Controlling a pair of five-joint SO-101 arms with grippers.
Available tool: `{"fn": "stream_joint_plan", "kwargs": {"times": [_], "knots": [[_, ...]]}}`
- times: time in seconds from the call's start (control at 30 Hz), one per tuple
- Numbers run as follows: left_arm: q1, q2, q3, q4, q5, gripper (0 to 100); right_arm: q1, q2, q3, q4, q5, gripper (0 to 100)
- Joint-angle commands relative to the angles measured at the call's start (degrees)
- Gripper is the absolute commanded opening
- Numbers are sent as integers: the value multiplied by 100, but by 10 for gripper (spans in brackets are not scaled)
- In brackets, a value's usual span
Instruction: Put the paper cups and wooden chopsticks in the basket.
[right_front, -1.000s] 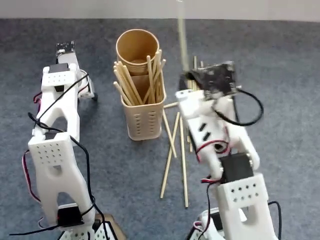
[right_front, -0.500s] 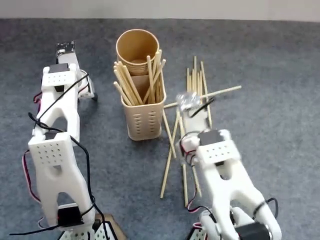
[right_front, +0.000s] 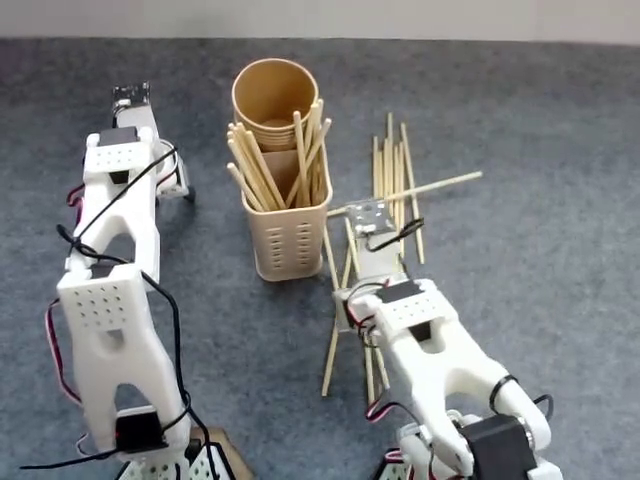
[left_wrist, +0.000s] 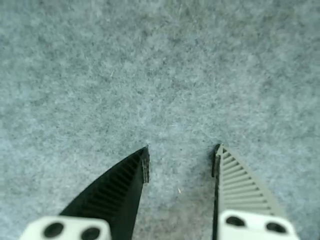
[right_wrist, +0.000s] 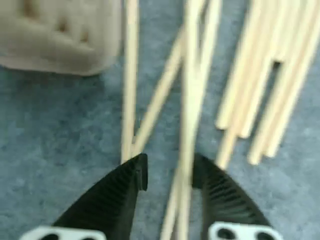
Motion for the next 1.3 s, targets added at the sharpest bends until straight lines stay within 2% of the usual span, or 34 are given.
{"fn": "stream_joint_plan", "kwargs": {"times": [0.0, 0.13, 0.23, 0.33, 0.47, 0.6, 0.73, 0.87, 1.03, 1.27], "knots": [[180, 40, -57, -141, -44, 217, 13, 356, -295, 268, 167, 225], [180, 40, -57, -141, -44, 217, 40, 532, -558, 505, 167, 0], [180, 31, -57, -141, -44, 217, 92, 514, -558, 576, 114, 1], [171, 31, -57, -141, -44, 217, 541, 127, -558, 576, -114, 6], [171, 31, -57, -141, -44, 217, 1103, -1279, -558, 576, -123, 6], [171, 31, -57, -141, -44, 217, 1323, -3125, -708, 602, -114, 5], [180, 31, -57, -149, -44, 217, 1332, -4154, -1886, 884, -9, 5], [180, 31, -57, -141, -35, 217, 1209, -3829, -3442, 646, -26, 5], [180, 31, -57, -149, -35, 217, 558, -2888, -4752, -189, -53, 5], [180, 40, -57, -158, -44, 217, -119, -2519, -4251, -2000, -1011, 5]]}}
